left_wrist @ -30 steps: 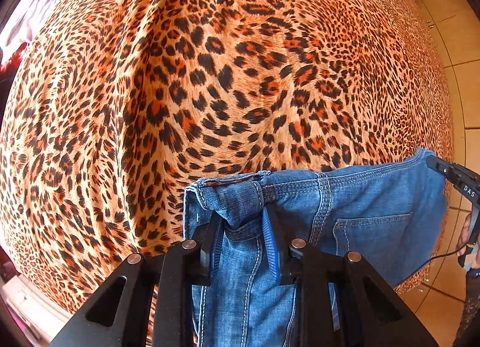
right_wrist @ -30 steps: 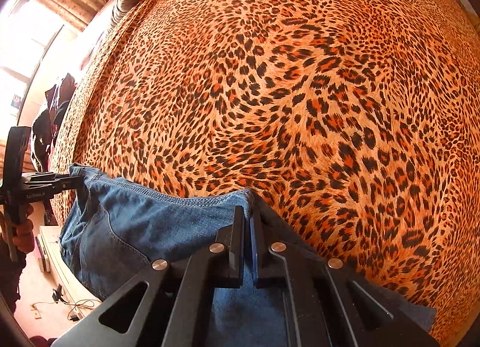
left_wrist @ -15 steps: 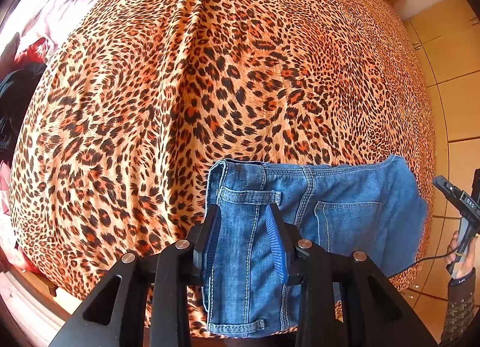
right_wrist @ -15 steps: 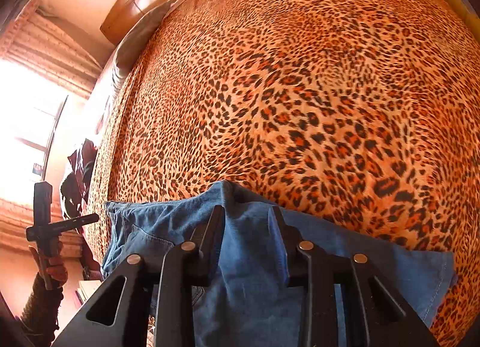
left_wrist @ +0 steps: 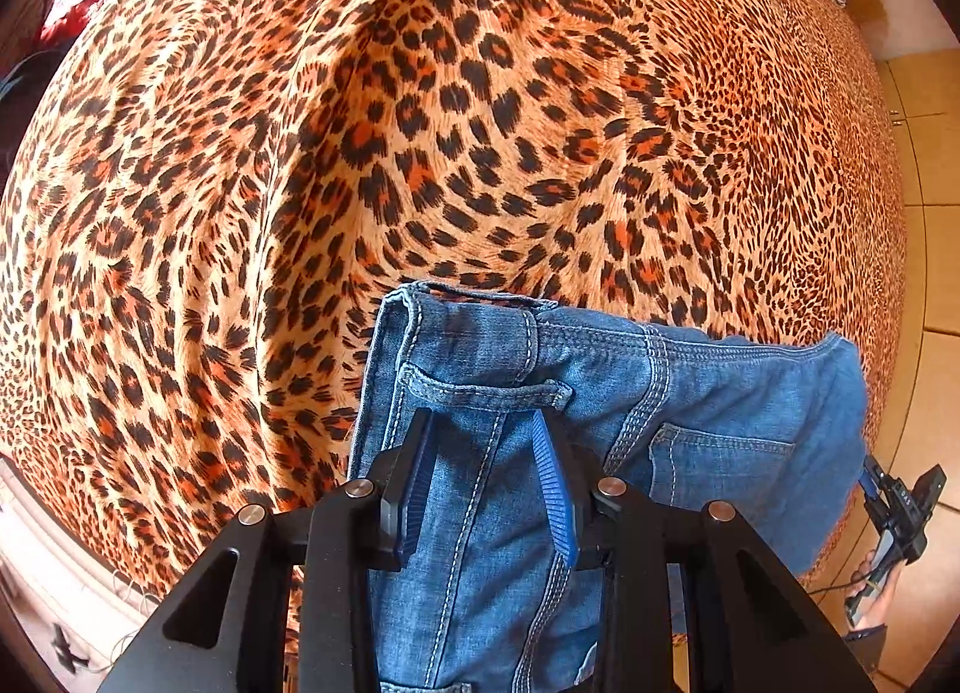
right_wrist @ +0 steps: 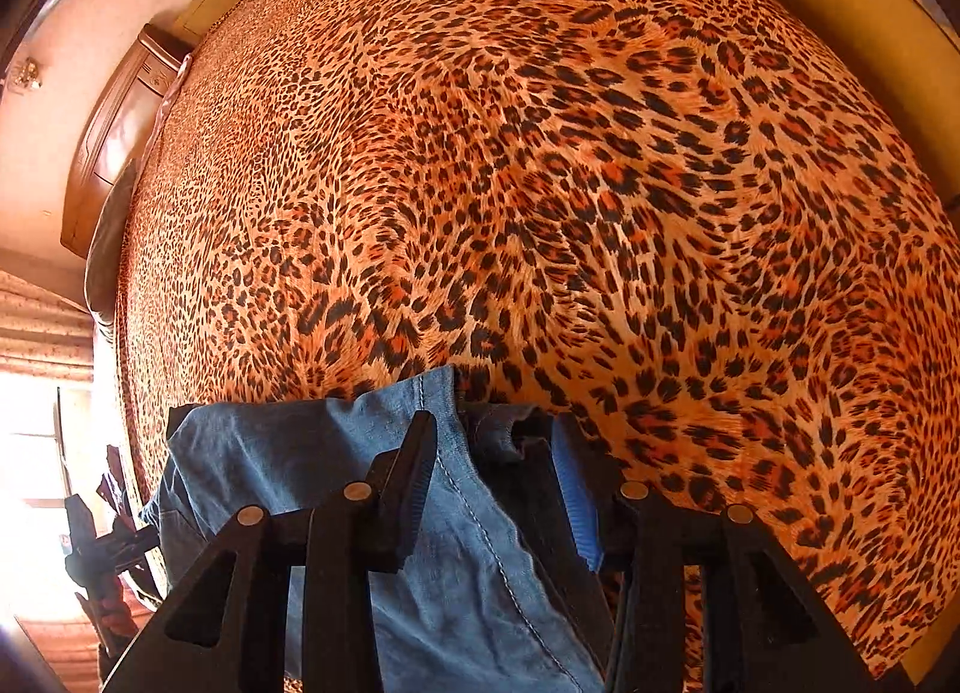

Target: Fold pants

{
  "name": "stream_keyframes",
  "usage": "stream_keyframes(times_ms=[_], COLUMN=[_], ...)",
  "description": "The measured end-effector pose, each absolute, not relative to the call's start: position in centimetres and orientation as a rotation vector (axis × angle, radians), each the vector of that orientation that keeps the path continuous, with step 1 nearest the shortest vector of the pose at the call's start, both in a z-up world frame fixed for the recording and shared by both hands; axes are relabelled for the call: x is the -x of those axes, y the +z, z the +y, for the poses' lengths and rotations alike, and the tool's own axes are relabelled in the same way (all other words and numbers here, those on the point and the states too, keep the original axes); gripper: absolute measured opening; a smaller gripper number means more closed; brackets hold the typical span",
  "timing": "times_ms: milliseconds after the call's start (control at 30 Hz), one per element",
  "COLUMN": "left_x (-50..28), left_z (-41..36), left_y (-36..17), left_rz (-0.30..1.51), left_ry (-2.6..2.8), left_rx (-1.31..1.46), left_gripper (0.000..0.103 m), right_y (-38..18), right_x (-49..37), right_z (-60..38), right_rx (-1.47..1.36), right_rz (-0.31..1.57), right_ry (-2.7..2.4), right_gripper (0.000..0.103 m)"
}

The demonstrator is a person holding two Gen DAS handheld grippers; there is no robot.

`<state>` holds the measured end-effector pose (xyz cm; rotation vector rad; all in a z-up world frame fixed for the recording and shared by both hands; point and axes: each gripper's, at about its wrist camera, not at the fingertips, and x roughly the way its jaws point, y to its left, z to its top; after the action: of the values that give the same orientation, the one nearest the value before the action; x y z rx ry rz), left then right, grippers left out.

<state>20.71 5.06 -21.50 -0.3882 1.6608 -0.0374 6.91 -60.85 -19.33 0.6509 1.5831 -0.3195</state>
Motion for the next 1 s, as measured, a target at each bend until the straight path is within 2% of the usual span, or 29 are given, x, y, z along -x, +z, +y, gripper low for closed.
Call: stream_keyframes(times_ms=[67, 100, 167, 267, 333, 433, 533, 600, 667, 833, 1000], left_x=[-20.8, -20.8, -20.5, -20.9, -21.5, -21.8, -21.2, -20.0, -18.4, -12.1, -7.7], left_z=[4.4, 4.1, 3.3, 2.1, 1.3, 0.7, 0.6, 1.5, 2.7, 5.9, 7.2], left_y=[-21.6, -21.4, -20.8, -20.6, -21.7, -22.2, -20.9, -19.7, -18.7, -18.0, -18.8], left_rz=[1.663, 1.665, 1.655, 1.641, 1.661, 1.673, 1.643, 1.627, 1.621, 1.621, 1.617], left_ry=[-0.019, -0.013, -0.019, -0.003, 0.025, 0.062, 0.038, 0.025, 0.005, -0.045, -0.057], left_rx=[0.362, 0.343, 0.314, 0.23, 0.194, 0.178, 0.175, 0.211, 0.295, 0.557, 0.742], left_gripper=[0.032, 0.031, 0.029, 0.029, 0.031, 0.03, 0.03, 0.03, 0.03, 0.031, 0.032], right_y=[-20.4, -20.3, -19.1, -17.1, -18.9, -20.8, -18.7, -17.1, -15.9, -15.5, -15.9], right_x=[-6.9, -6.9, -7.5, -8.0, -8.6, -8.2, -6.3, -4.0, -1.3, 5.3, 10.0], right_z=[-60.0, -59.4, -58.7, -60.5, -60.9, -60.4, -61.0, -61.5, -61.2, -59.6, -59.5], right_rx=[-0.641, -0.583, -0.51, -0.552, -0.486, -0.456, -0.59, -0.682, -0.73, -0.71, -0.855], right_rz=[1.604, 1.607, 1.584, 1.491, 1.571, 1.632, 1.546, 1.521, 1.524, 1.582, 1.558], right_ry=[-0.313, -0.302, -0.263, -0.278, -0.312, -0.357, -0.33, -0.304, -0.278, -0.305, -0.352], right_gripper=[0.047, 0.04, 0.004, 0.004, 0.004, 0.013, 0.018, 0.042, 0.054, 0.054, 0.054])
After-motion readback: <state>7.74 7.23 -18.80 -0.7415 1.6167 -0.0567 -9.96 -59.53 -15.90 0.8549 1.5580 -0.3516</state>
